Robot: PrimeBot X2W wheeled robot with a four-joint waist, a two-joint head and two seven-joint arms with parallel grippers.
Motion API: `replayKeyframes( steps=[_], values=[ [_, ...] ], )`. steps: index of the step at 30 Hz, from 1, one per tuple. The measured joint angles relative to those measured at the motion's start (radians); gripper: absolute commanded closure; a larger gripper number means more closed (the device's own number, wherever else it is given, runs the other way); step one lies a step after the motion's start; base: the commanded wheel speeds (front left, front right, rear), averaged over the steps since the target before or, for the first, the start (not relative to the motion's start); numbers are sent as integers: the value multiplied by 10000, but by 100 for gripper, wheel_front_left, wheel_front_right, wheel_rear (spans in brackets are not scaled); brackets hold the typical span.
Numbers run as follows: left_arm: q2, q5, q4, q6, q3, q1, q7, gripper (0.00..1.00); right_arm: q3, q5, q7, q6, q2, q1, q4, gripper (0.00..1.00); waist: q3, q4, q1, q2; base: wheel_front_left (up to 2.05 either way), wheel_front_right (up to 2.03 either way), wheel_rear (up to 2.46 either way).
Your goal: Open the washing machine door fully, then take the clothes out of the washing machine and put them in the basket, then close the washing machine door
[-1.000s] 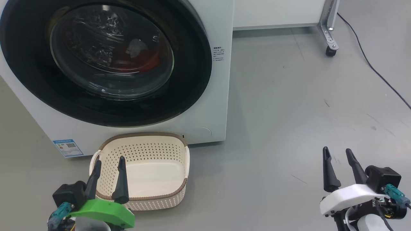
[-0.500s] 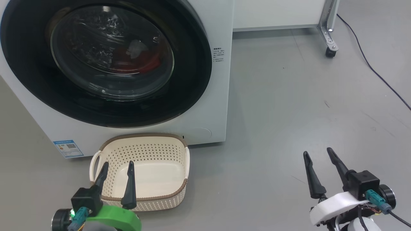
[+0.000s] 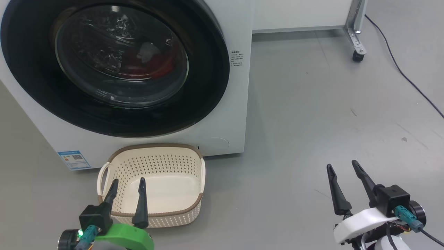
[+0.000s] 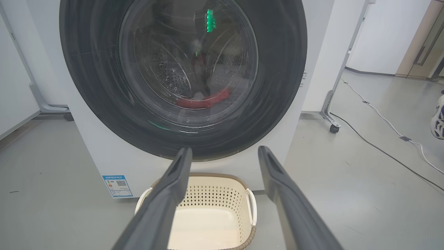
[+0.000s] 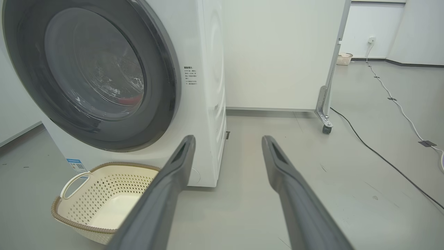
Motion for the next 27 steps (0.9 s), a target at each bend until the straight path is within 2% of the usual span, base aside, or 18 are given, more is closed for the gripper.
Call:
replayKeyframes(
  steps=[12, 14, 15, 27],
  values=[
    [-40, 0, 94, 2, 35, -3, 0, 0, -128, -33, 0, 102, 52, 2, 23, 0, 39, 22, 0, 0, 0, 0, 0],
    [-44, 0, 98, 2, 36, -3, 0, 0, -163, -33, 0, 136, 75, 2, 29, 97, 46, 27, 0, 0, 0, 0, 0],
    [-44, 0, 100, 2, 38, -3, 0, 0, -173, -33, 0, 142, 82, 2, 29, 100, 51, 29, 0, 0, 0, 0, 0],
    [-75, 0, 119, -2, 23, -10, 0, 0, -236, 2, 0, 466, 136, 1, 77, 100, 178, 78, 0, 0, 0, 0, 0]
  ],
)
